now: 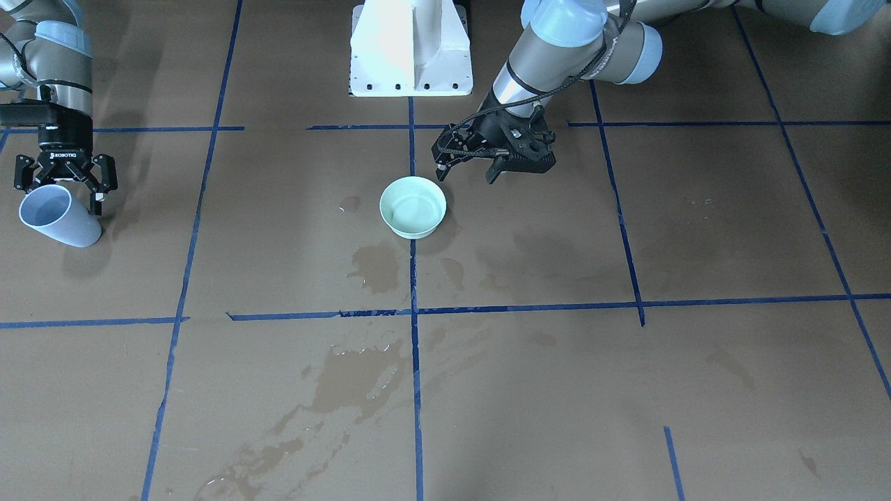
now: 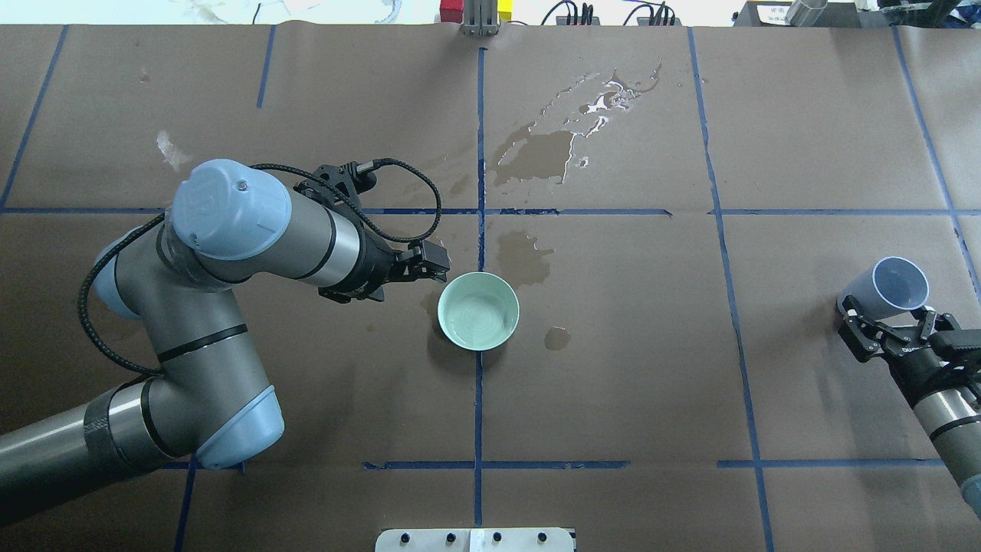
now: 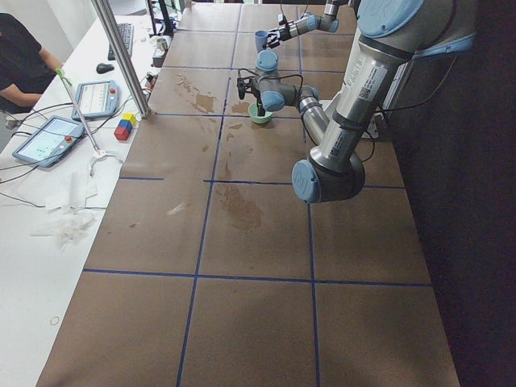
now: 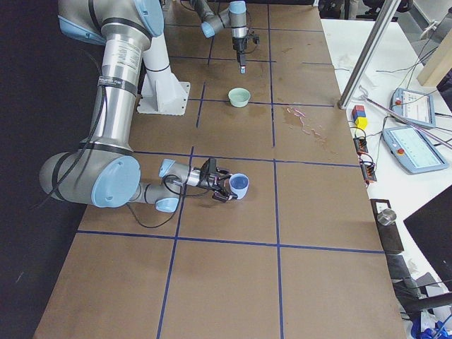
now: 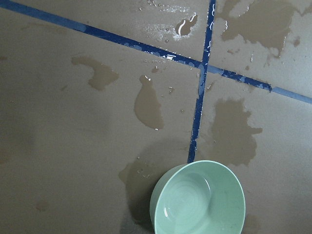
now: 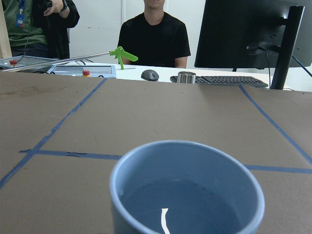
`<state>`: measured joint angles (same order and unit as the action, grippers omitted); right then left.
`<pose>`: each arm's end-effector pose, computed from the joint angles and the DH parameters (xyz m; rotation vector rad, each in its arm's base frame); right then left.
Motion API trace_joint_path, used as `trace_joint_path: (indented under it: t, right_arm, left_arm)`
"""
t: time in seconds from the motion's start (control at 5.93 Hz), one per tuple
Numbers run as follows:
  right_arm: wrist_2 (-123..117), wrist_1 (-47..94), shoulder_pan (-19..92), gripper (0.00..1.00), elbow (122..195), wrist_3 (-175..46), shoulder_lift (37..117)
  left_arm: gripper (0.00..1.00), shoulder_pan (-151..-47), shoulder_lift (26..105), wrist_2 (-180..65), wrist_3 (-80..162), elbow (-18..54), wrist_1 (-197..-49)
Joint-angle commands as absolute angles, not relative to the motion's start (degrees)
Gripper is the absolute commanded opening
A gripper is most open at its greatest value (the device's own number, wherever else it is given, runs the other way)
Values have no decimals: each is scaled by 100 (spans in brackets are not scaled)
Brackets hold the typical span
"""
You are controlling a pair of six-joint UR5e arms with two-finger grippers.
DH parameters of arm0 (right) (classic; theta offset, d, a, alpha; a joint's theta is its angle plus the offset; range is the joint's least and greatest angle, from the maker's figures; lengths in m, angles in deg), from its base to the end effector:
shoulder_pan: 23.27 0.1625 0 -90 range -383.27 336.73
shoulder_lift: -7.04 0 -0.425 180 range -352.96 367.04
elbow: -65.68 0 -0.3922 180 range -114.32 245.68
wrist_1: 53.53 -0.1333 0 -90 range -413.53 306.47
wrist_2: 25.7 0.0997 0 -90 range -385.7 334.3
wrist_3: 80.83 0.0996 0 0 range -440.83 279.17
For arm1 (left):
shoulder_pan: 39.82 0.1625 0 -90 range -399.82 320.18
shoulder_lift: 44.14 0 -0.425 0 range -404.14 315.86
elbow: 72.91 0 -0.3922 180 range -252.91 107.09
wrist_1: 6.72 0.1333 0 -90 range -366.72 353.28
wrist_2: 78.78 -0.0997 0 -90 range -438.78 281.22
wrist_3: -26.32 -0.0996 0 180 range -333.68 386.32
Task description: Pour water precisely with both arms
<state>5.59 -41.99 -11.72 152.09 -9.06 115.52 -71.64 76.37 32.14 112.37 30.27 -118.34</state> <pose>-0.2767 -0.2795 0.6586 1.1308 -0.6200 0.4029 0.4800 -0.4129 0.2060 0.0371 1.1722 -0.2215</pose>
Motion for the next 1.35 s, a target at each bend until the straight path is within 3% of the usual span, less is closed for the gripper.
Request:
trace_joint_path:
  t: [0.0, 0.67, 1.01, 1.18]
  right_arm:
    - [585, -4184, -1080, 96, 15199, -981, 11488]
    - [620, -4193, -913, 96, 14954, -1139, 11173]
    - [655, -4219, -878, 88, 14953, -1148, 11180]
    - [656, -4219, -877, 80, 14953, -1148, 11180]
  left_arm:
    - [100, -7164, 7636, 3205, 11237, 3027, -11834]
    - [100, -7164, 7636, 3214, 11237, 3027, -11834]
    - [100, -7164, 7636, 3214, 11237, 3027, -11834]
    - [100, -7164, 7636, 3205, 11237, 3027, -11834]
